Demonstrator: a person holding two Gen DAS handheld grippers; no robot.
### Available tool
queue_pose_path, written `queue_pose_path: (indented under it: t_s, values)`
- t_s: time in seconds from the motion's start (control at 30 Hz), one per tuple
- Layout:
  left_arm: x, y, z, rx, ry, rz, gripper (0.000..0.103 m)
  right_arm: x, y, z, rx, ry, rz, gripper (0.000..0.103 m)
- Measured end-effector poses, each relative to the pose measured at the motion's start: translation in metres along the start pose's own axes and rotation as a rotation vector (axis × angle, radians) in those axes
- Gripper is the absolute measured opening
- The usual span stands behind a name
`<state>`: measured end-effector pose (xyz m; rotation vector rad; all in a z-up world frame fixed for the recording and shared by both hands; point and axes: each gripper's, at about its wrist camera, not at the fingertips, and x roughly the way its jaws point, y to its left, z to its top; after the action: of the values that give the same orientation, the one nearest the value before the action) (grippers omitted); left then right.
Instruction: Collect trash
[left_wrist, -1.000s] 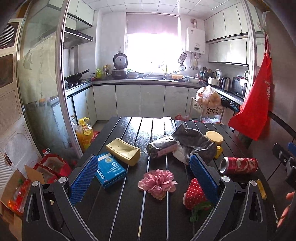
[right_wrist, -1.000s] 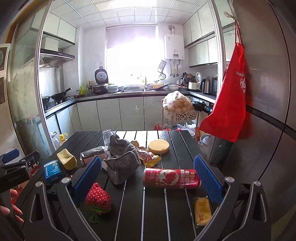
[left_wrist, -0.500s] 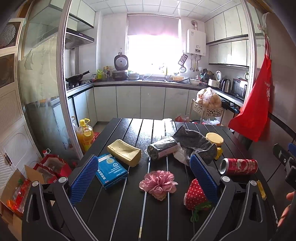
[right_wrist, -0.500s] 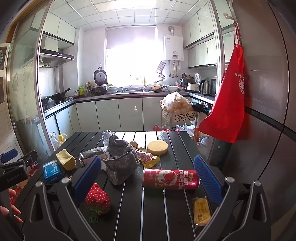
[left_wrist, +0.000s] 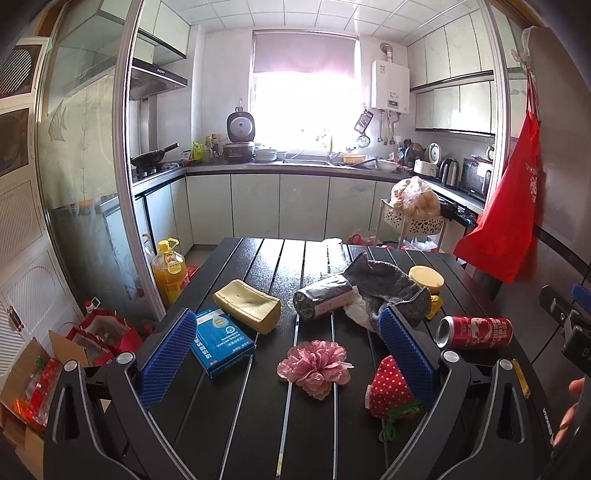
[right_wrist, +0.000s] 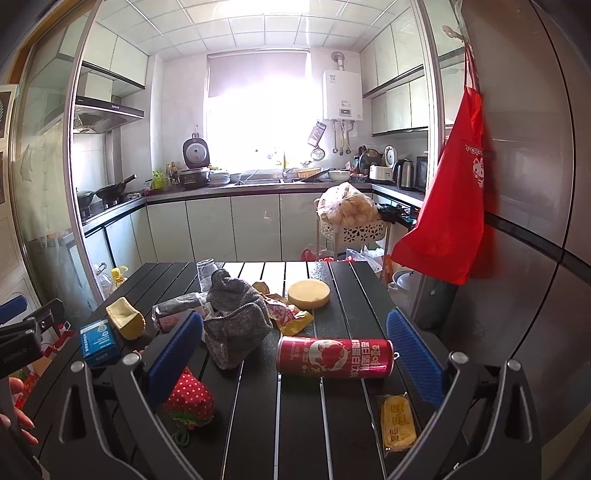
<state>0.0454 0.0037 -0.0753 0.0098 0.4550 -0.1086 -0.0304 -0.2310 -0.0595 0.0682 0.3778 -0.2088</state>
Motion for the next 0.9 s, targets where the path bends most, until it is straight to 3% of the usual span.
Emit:
queue_pose_path:
  t_s: [0.9]
  values:
    - [-0.0036,-0.0004,0.0001,0.003,-0.011,0.002,0.095,0.0023,-0.0027,-0.0009,-0.007,-0.002,-0.002,0.1]
